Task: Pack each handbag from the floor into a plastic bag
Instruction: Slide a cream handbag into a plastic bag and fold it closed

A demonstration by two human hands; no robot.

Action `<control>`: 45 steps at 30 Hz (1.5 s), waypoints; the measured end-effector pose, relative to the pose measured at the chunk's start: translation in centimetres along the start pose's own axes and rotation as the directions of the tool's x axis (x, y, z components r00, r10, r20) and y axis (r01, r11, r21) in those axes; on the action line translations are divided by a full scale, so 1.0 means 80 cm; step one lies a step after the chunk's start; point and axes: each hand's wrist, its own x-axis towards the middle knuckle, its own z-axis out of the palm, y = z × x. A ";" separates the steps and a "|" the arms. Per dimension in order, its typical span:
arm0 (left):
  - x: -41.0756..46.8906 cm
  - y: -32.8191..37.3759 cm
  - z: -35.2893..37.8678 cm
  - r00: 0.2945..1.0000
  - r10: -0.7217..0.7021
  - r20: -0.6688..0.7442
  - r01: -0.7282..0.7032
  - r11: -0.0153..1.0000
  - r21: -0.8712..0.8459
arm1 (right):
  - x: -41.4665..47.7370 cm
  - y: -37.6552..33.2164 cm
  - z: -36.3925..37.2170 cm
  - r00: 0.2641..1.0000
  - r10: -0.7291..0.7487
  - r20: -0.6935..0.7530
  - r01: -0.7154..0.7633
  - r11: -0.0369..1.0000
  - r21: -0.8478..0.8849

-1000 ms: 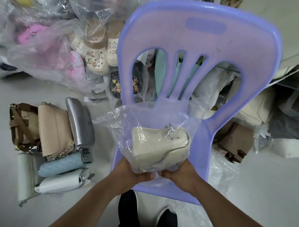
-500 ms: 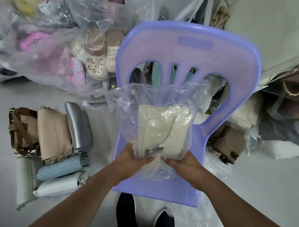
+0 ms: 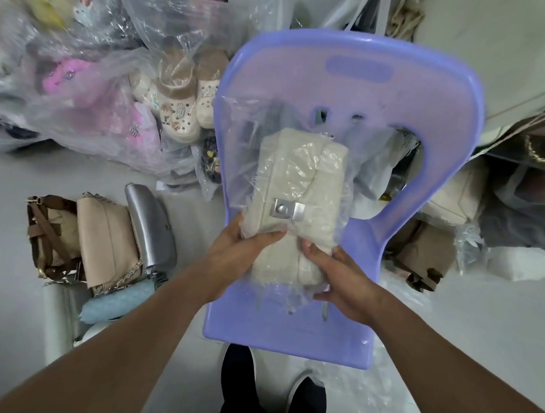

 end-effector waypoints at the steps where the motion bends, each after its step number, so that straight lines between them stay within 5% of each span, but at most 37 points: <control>1: -0.003 0.004 0.000 1.000 -0.026 -0.003 0.026 0.999 0.022 | -0.005 -0.002 -0.001 1.000 0.022 0.015 -0.022 1.000 0.003; 10: -0.055 0.054 0.023 0.945 -0.324 0.048 0.316 0.941 0.123 | -0.082 -0.053 -0.008 0.972 0.200 0.127 -0.207 0.977 0.043; 18: -0.064 0.087 0.039 0.822 -0.564 0.078 0.534 0.811 0.238 | -0.114 -0.106 -0.016 0.929 0.369 -0.018 -0.367 0.918 -0.149; 27: -0.049 0.089 0.047 0.886 -0.428 -0.180 0.464 0.827 0.318 | -0.087 -0.133 -0.036 0.930 0.314 -0.193 -0.345 0.926 -0.155; 35: -0.060 0.124 0.034 0.950 -0.237 -0.203 0.311 0.785 0.536 | -0.076 -0.148 -0.048 0.929 0.136 -0.344 -0.198 0.968 -0.152; 39: -0.054 0.142 0.026 0.991 -0.077 -0.109 0.132 0.681 0.720 | -0.085 -0.170 -0.043 0.955 0.103 -0.278 -0.165 0.964 -0.209; 45: -0.038 0.146 0.029 0.965 0.120 -0.234 0.089 0.690 0.718 | -0.110 -0.186 -0.049 0.999 -0.024 -0.039 0.009 0.939 -0.345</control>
